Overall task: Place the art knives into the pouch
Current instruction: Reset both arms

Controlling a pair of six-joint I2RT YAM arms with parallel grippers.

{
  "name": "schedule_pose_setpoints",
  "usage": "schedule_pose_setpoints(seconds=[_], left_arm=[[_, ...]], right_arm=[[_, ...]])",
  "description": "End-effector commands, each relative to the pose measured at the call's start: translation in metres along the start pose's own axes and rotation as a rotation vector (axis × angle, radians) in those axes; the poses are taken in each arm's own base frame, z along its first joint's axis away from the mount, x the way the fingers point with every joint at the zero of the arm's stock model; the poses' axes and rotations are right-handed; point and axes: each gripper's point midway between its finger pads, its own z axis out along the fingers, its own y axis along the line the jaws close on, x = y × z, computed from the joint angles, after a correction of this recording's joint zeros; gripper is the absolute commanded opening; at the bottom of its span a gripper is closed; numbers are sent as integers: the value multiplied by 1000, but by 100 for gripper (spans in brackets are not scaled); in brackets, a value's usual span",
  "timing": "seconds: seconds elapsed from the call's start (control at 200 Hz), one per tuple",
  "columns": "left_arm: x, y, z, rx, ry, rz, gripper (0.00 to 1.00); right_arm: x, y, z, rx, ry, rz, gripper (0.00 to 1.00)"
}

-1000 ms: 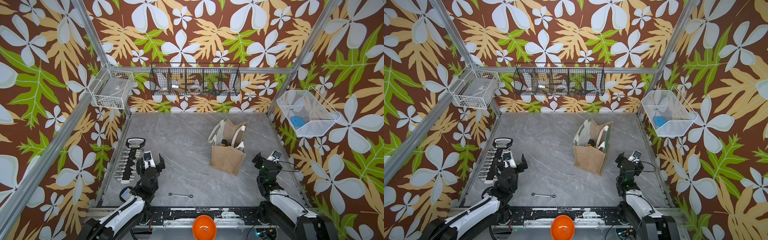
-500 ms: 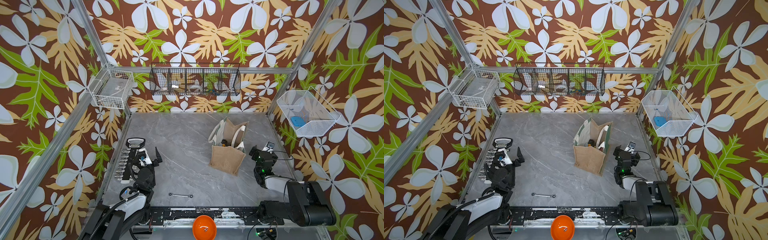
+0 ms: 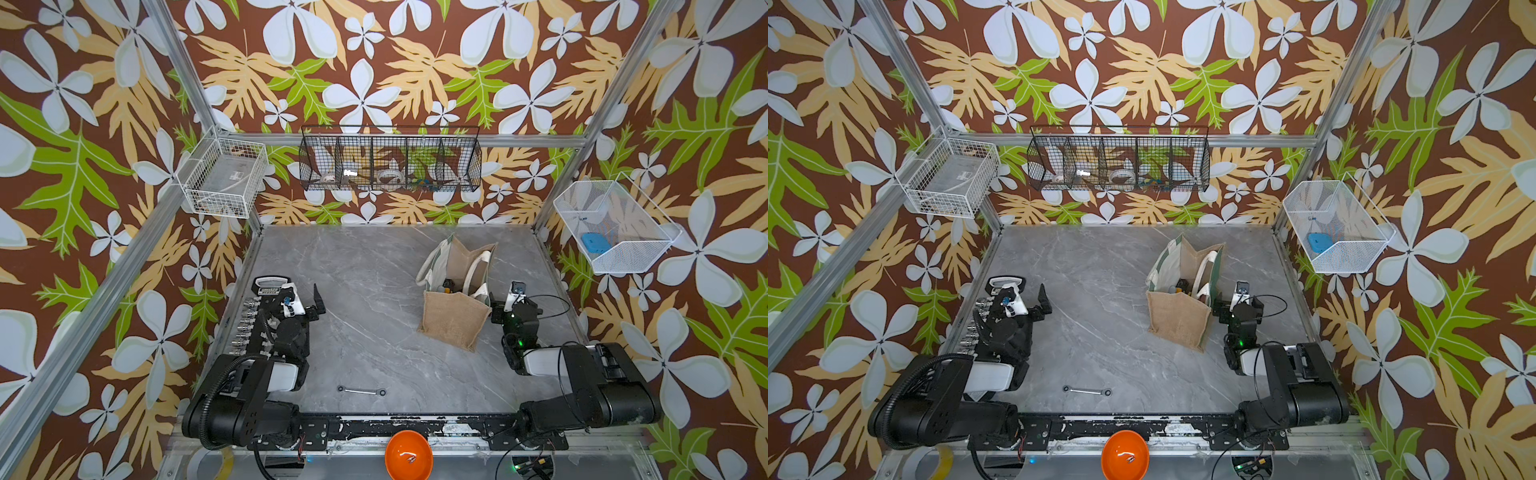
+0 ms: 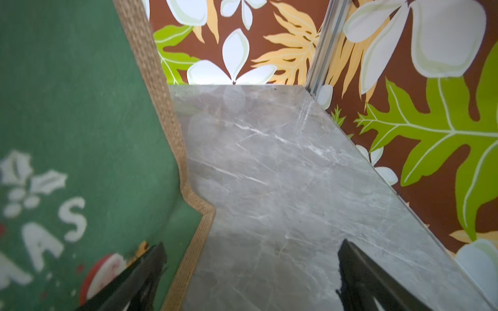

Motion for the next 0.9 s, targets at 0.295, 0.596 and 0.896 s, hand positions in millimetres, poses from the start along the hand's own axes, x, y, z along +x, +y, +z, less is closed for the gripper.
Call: schedule_pose_setpoints(seconds=[0.295, 0.596, 0.896], left_arm=[[10, 0, 3, 21, 46, -22, 100], [10, 0, 3, 21, 46, -22, 100], [10, 0, 3, 20, 47, -21, 100]], right_arm=[[-23, 3, 0, -44, -93, 27, 100], [-24, 2, 0, -43, -94, 27, 100], [-24, 3, 0, -44, -94, 27, 100]])
